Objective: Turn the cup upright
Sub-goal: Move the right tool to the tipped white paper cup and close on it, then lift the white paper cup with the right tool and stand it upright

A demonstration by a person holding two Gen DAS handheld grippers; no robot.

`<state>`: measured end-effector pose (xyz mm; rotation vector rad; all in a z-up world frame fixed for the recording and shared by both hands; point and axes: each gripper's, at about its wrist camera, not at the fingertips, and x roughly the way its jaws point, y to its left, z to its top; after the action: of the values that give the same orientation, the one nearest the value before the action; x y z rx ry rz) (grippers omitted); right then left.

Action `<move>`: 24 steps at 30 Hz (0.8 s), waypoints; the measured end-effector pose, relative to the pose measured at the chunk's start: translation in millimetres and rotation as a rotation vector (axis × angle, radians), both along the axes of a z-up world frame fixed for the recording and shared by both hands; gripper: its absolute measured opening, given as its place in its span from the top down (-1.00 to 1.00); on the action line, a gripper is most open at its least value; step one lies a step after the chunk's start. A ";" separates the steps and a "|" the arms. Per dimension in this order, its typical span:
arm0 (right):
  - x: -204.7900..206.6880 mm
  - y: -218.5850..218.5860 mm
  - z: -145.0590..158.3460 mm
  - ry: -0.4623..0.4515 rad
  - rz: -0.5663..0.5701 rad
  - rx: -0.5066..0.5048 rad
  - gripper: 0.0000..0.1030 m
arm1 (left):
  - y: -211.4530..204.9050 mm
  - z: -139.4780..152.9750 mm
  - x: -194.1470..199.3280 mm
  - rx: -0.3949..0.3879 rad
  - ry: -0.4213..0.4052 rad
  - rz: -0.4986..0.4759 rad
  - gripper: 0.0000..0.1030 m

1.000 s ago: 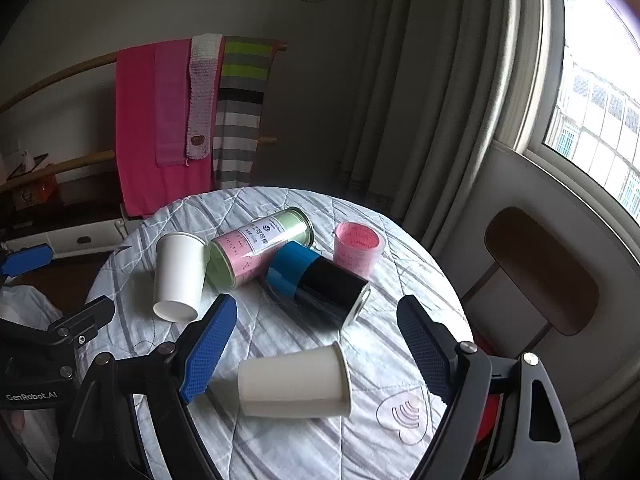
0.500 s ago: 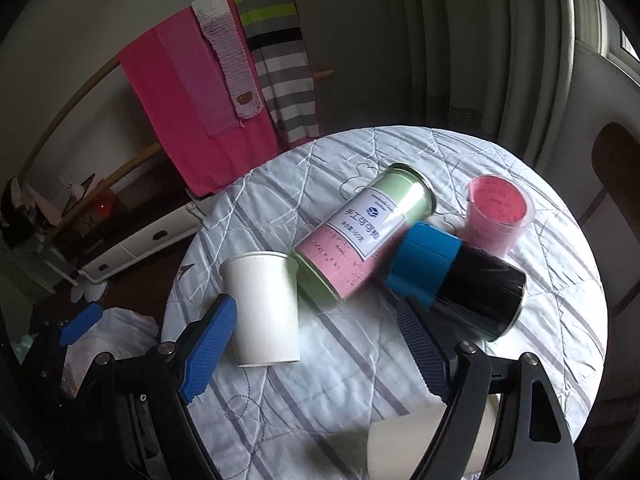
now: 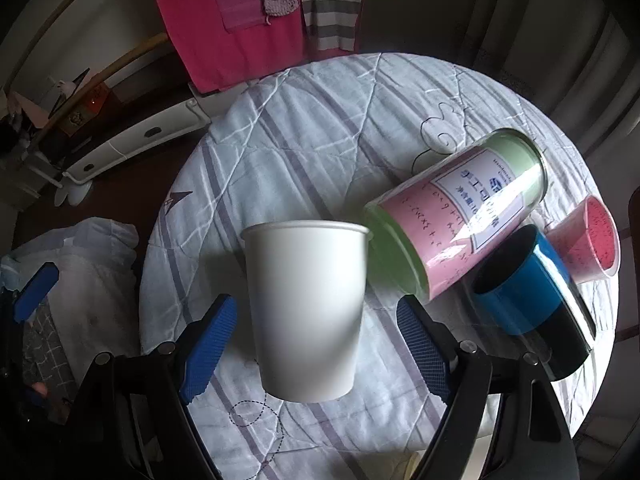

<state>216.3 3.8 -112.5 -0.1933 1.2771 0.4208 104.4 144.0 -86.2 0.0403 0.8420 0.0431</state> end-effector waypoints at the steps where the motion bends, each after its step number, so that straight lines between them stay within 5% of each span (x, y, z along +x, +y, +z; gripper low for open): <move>1: 0.2 0.3 -2.2 0.012 -0.005 0.004 -0.58 | 1.2 0.1 -1.0 -0.003 0.001 -0.001 -1.00; 3: 0.8 -1.5 -5.1 0.037 -0.034 0.023 -0.22 | 4.0 1.0 -3.0 -0.002 -0.001 0.002 -1.00; 14: -57.7 -39.0 4.7 0.069 -0.362 0.289 -0.23 | 5.7 6.6 -22.3 -0.005 -0.024 -0.046 -1.00; 19: -73.2 -45.7 -8.9 0.070 -0.544 0.314 -0.23 | -0.8 6.7 -28.6 -0.009 -0.022 -0.077 -1.00; 24: -76.5 -43.1 -19.0 0.099 -0.608 0.318 -0.25 | -9.2 5.4 -34.4 -0.005 -0.015 -0.096 -1.00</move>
<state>139.8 -39.3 -131.6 0.4814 1.2760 0.1033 70.0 134.8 -80.8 0.0755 0.8239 -0.0486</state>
